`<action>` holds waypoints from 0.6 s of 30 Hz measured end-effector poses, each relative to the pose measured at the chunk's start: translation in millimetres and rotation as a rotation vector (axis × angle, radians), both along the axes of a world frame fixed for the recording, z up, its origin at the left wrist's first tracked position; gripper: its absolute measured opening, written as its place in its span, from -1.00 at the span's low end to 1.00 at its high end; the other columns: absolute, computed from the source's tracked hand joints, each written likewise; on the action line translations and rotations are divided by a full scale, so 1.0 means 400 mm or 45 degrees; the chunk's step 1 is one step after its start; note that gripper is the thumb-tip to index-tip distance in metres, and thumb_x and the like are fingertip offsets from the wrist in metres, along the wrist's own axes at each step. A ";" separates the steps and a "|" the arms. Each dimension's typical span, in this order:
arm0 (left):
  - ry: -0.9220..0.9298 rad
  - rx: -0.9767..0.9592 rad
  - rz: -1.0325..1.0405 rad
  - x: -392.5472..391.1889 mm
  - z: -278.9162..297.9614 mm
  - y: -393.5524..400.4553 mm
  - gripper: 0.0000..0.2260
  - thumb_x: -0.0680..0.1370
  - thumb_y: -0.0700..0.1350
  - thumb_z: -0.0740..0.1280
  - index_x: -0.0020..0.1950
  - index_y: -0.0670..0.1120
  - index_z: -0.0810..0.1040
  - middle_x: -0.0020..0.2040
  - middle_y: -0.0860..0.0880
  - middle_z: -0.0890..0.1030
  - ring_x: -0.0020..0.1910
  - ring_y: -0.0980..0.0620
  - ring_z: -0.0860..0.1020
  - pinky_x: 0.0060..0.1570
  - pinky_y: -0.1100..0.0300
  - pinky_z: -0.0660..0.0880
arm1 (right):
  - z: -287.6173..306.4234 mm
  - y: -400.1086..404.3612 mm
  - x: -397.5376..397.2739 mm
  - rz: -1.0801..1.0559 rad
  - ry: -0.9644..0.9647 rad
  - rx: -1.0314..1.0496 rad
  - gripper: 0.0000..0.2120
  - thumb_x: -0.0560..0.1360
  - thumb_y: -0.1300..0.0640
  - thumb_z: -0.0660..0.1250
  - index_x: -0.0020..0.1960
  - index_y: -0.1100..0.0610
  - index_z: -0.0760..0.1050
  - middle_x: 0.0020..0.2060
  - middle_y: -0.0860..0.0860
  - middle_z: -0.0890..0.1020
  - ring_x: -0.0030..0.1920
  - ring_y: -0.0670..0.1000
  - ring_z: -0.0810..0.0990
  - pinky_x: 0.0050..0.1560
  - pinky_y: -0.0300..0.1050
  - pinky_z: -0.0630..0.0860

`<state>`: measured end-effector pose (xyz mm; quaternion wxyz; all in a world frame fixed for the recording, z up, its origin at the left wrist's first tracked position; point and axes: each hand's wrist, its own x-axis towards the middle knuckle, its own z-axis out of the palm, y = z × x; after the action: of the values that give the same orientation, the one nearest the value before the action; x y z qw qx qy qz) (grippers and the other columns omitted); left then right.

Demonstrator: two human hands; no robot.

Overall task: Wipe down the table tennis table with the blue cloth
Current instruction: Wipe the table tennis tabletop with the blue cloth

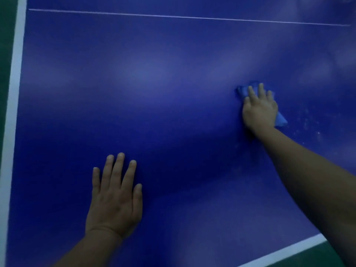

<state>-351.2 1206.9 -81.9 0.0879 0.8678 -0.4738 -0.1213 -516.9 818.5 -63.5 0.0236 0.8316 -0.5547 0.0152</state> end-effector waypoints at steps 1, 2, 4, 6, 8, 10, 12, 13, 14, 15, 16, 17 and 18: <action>0.007 0.001 0.005 0.001 0.000 0.001 -0.45 0.60 0.08 0.00 0.51 -0.16 0.34 0.57 -0.18 0.22 0.58 -0.16 0.07 0.51 -0.19 -0.09 | -0.004 0.046 0.021 0.170 -0.004 -0.001 -0.54 0.67 0.06 0.05 0.55 0.11 0.29 0.57 0.16 0.20 0.51 0.32 0.21 0.38 0.26 0.28; 0.013 -0.003 0.004 0.003 -0.001 0.002 -0.45 0.59 0.08 0.00 0.51 -0.16 0.34 0.57 -0.19 0.22 0.58 -0.17 0.08 0.51 -0.20 -0.08 | -0.009 0.110 0.027 0.403 -0.014 0.031 -0.54 0.64 0.07 0.08 0.51 0.13 0.35 0.54 0.19 0.27 0.48 0.36 0.25 0.34 0.29 0.32; 0.012 -0.011 0.001 0.003 -0.003 0.004 -0.44 0.59 0.07 0.01 0.50 -0.17 0.35 0.56 -0.20 0.23 0.57 -0.19 0.09 0.52 -0.21 -0.08 | -0.034 0.285 -0.039 0.980 0.053 0.131 -0.53 0.59 0.03 0.14 0.48 0.06 0.39 0.52 0.16 0.32 0.47 0.37 0.28 0.37 0.33 0.30; 0.002 -0.008 0.001 0.002 -0.004 0.004 -0.44 0.59 0.07 0.01 0.51 -0.18 0.35 0.56 -0.20 0.22 0.57 -0.19 0.08 0.52 -0.20 -0.10 | -0.041 0.420 -0.166 1.519 0.170 0.266 -0.51 0.60 -0.03 0.16 0.53 -0.09 0.29 0.58 0.03 0.22 0.55 0.28 0.17 0.49 0.27 0.12; 0.004 -0.010 0.003 0.002 -0.004 0.002 -0.44 0.59 0.08 0.01 0.51 -0.17 0.34 0.57 -0.20 0.21 0.58 -0.17 0.07 0.52 -0.18 -0.11 | -0.029 0.370 -0.228 1.747 0.232 0.265 -0.52 0.62 -0.06 0.17 0.53 -0.11 0.28 0.58 0.00 0.22 0.56 0.26 0.17 0.51 0.25 0.08; 0.003 -0.004 0.011 0.001 -0.004 0.004 -0.44 0.59 0.08 0.01 0.52 -0.16 0.33 0.57 -0.19 0.20 0.58 -0.16 0.06 0.52 -0.19 -0.10 | -0.028 0.237 -0.198 1.515 0.179 0.107 -0.55 0.58 -0.02 0.18 0.45 0.03 0.42 0.48 0.15 0.38 0.44 0.37 0.33 0.37 0.35 0.28; 0.007 0.000 0.012 0.000 -0.002 0.004 -0.44 0.60 0.09 0.00 0.52 -0.16 0.32 0.58 -0.19 0.19 0.59 -0.16 0.05 0.52 -0.22 -0.08 | -0.007 0.103 -0.134 0.902 0.048 0.044 -0.58 0.62 0.06 0.14 0.41 0.16 0.48 0.45 0.26 0.40 0.39 0.43 0.38 0.26 0.42 0.40; 0.007 0.001 0.013 0.000 -0.001 0.004 -0.44 0.60 0.09 -0.01 0.52 -0.16 0.31 0.58 -0.19 0.19 0.59 -0.16 0.05 0.52 -0.23 -0.07 | 0.003 0.053 -0.102 0.610 0.026 0.059 -0.57 0.65 0.06 0.10 0.46 0.15 0.43 0.50 0.22 0.34 0.44 0.38 0.32 0.29 0.37 0.36; 0.010 0.004 0.013 -0.001 0.001 0.004 -0.43 0.60 0.09 -0.02 0.53 -0.16 0.31 0.58 -0.19 0.18 0.59 -0.16 0.04 0.53 -0.23 -0.07 | 0.003 0.029 -0.075 0.368 -0.033 0.072 -0.56 0.68 0.04 0.06 0.52 0.09 0.37 0.56 0.15 0.26 0.50 0.30 0.24 0.36 0.31 0.29; 0.015 0.002 0.016 -0.003 0.003 0.004 -0.42 0.59 0.10 -0.02 0.53 -0.16 0.31 0.58 -0.19 0.18 0.59 -0.16 0.04 0.53 -0.23 -0.08 | -0.001 0.038 -0.050 0.204 -0.080 0.071 -0.55 0.69 0.01 0.03 0.55 0.04 0.31 0.58 0.08 0.20 0.54 0.24 0.18 0.42 0.25 0.23; 0.019 -0.005 0.022 -0.003 0.006 0.002 -0.42 0.59 0.10 -0.03 0.53 -0.16 0.32 0.58 -0.20 0.18 0.59 -0.16 0.03 0.53 -0.22 -0.09 | -0.010 0.074 -0.033 0.154 -0.087 0.065 -0.54 0.68 0.00 0.03 0.55 0.02 0.30 0.59 0.06 0.19 0.55 0.22 0.16 0.45 0.22 0.20; 0.022 -0.013 0.027 -0.003 0.007 0.001 -0.41 0.59 0.10 -0.03 0.52 -0.16 0.32 0.58 -0.20 0.18 0.59 -0.16 0.03 0.53 -0.21 -0.11 | -0.024 0.130 -0.026 0.223 -0.078 0.032 -0.54 0.67 0.00 0.04 0.54 0.03 0.32 0.58 0.08 0.22 0.54 0.25 0.18 0.43 0.23 0.22; 0.025 -0.015 0.025 -0.002 0.008 0.001 -0.41 0.59 0.10 -0.03 0.52 -0.16 0.32 0.58 -0.19 0.18 0.59 -0.16 0.03 0.54 -0.19 -0.13 | -0.038 0.208 -0.038 0.376 -0.086 0.016 -0.54 0.65 0.00 0.06 0.51 0.04 0.36 0.56 0.12 0.27 0.52 0.30 0.22 0.40 0.26 0.25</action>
<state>-352.2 1207.2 -78.8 0.0990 0.8706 -0.4651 -0.1262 -532.1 901.6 -78.7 -0.0028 0.9033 -0.4268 0.0430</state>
